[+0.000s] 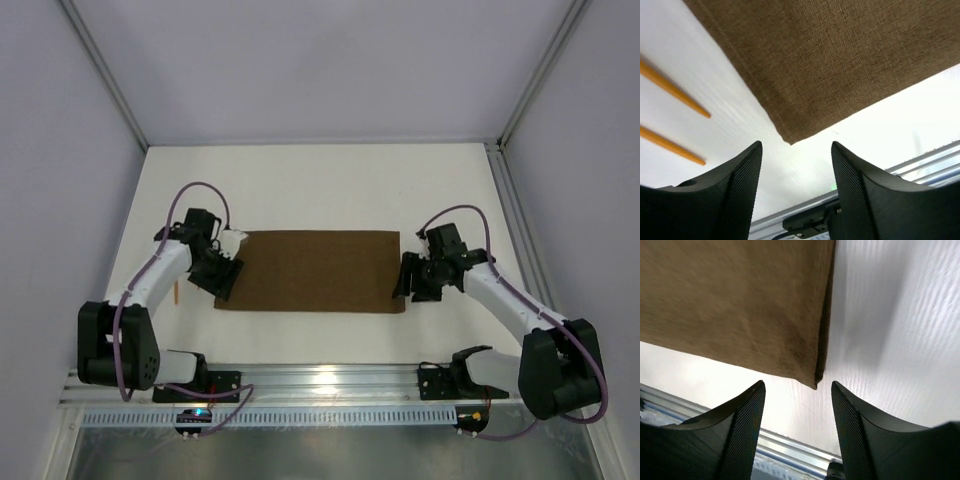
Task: Fold the napkin into a case and place the utensils inside
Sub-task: Fold and flatten the napkin at the center of the board.
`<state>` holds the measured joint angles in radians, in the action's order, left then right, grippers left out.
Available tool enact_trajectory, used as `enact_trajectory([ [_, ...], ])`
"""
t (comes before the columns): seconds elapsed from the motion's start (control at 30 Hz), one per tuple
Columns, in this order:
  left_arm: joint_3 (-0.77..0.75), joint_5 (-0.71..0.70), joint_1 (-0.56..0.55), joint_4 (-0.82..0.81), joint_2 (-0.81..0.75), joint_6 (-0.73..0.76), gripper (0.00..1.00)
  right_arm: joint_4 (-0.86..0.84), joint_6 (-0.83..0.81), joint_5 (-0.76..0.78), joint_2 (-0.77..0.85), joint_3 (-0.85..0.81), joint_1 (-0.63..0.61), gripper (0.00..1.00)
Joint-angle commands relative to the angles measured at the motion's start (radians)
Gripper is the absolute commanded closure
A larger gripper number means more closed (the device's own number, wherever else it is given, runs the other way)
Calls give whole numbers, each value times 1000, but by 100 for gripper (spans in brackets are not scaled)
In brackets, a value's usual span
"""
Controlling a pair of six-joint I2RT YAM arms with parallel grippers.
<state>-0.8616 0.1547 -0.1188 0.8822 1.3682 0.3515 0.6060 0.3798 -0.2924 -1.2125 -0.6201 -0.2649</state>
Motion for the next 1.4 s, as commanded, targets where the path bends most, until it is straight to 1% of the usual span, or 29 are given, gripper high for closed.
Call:
enact_trajectory([
  [0.0, -118, 31, 19, 95, -79, 20, 39, 0, 7, 61, 62, -170, 44, 39],
  [0.03, -149, 11, 36, 59, -89, 0, 38, -26, -10, 61, 54, -209, 79, 39],
  [0.07, -215, 5, 44, 31, -83, -18, 40, -96, -50, 62, 41, -271, 90, 39],
  [0.1, -244, 0, 54, -3, -69, -64, 42, -138, -73, 62, -7, -294, 95, 39],
  [0.13, -267, -3, 64, -82, -20, -90, 52, -172, -103, 24, -42, -347, 102, 39],
  [0.17, -302, -1, 80, -124, 11, -114, 58, -217, -160, -3, -83, -377, 104, 41],
  [0.2, -315, 2, 87, -165, 43, -161, 65, -232, -182, -25, -125, -403, 104, 45],
  [0.23, -324, 8, 88, -202, 77, -175, 73, -238, -199, -48, -209, -456, 104, 52],
  [0.27, -347, 23, 88, -260, 148, -183, 76, -233, -215, -51, -249, -483, 108, 56],
  [0.3, -359, 26, 87, -284, 185, -189, 78, -226, -248, -44, -284, -507, 110, 59],
  [0.33, -373, 26, 88, -302, 222, -192, 78, -215, -260, -31, -347, -550, 112, 62],
  [0.37, -413, 28, 87, -325, 292, -189, 78, -204, -278, -8, -373, -566, 116, 64],
  [0.43, -453, 34, 88, -341, 359, -172, 78, -206, -288, -11, -439, -595, 124, 66],
  [0.47, -471, 29, 87, -354, 417, -169, 78, -209, -294, -25, -462, -602, 131, 66],
  [0.53, -514, 43, 88, -353, 463, -163, 76, -204, -305, -31, -519, -622, 135, 66],
  [0.6, -522, 66, 88, -356, 499, -160, 73, -196, -314, -47, -547, -635, 135, 66],
  [0.77, -467, 77, 94, -411, 503, -135, 71, -207, -329, -65, -582, -626, 135, 65],
  [1.17, -455, 109, 114, -381, 560, -117, 69, -215, -315, -94, -608, -596, 133, 64],
  [1.37, -450, 135, 116, -371, 577, -125, 72, -203, -315, -71, -611, -589, 135, 64],
])
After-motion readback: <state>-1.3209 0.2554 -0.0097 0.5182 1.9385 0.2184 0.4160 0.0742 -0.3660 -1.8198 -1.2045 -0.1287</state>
